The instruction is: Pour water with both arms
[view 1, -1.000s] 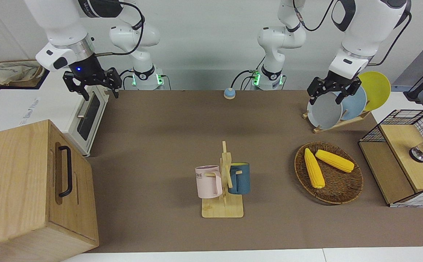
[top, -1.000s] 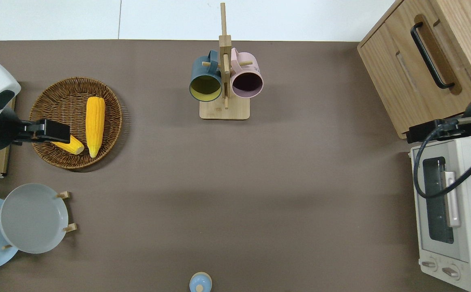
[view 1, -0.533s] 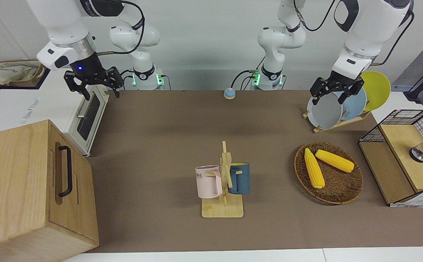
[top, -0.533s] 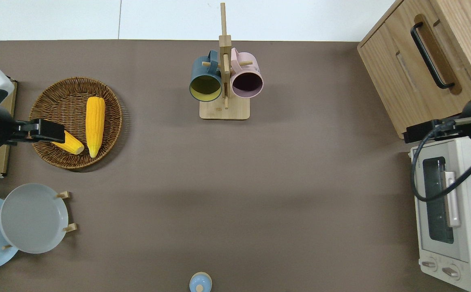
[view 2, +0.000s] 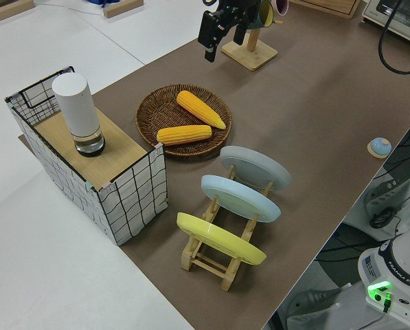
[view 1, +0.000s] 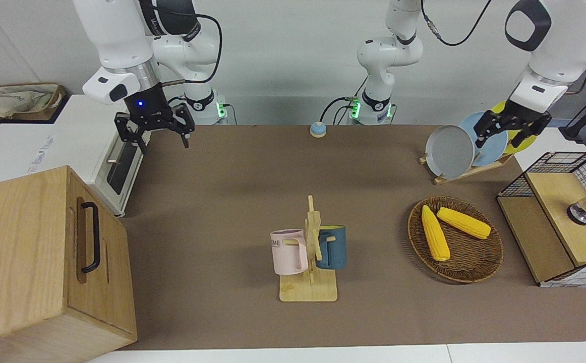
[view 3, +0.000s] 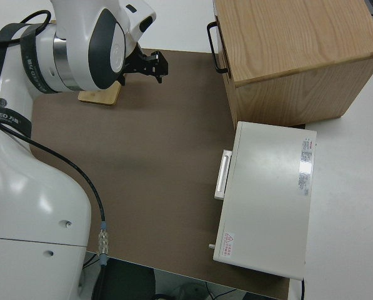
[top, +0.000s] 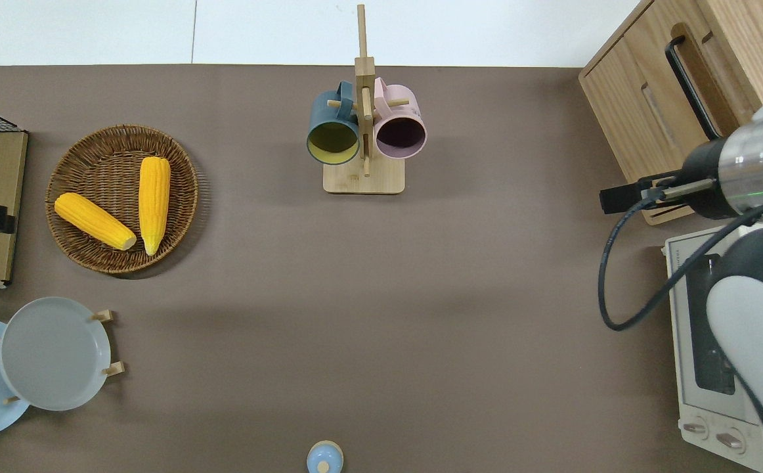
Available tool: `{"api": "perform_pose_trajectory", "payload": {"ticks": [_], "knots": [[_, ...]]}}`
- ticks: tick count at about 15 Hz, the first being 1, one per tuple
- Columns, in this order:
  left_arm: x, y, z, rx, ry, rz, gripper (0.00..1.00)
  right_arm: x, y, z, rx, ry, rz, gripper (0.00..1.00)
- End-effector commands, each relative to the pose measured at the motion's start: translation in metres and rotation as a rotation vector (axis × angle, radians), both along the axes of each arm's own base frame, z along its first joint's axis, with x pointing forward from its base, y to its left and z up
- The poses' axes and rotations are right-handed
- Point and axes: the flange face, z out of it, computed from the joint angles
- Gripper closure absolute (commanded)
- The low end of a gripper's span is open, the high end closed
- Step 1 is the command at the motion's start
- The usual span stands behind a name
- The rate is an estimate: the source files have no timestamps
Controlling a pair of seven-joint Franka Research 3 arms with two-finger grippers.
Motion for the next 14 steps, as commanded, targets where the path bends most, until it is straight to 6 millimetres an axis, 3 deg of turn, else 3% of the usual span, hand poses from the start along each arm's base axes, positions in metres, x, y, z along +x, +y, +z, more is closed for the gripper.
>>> {"api": "perform_pose_trajectory", "payload": {"ticks": [1,4,6,8,11,14], "knots": [[0.003,0.055,0.0,0.029,-0.036,-0.055,0.0,0.003,0.042,-0.023,0.031,-0.083,0.071,0.011],[-0.004,0.11,-0.007,0.008,-0.069,-0.069,0.0,0.013,0.083,-0.034,0.019,-0.167,0.154,0.011],[-0.015,0.153,-0.008,-0.004,-0.117,-0.097,0.0,0.012,0.118,-0.041,-0.073,-0.227,0.259,0.011],[-0.021,0.183,-0.015,-0.004,-0.148,-0.108,0.0,0.011,0.141,-0.045,-0.15,-0.273,0.335,0.011],[-0.022,0.214,-0.022,0.019,-0.203,-0.121,0.0,0.015,0.159,-0.052,-0.206,-0.328,0.428,0.011],[-0.02,0.243,-0.036,0.031,-0.265,-0.121,0.0,0.025,0.161,-0.059,-0.203,-0.36,0.475,0.011]]}}
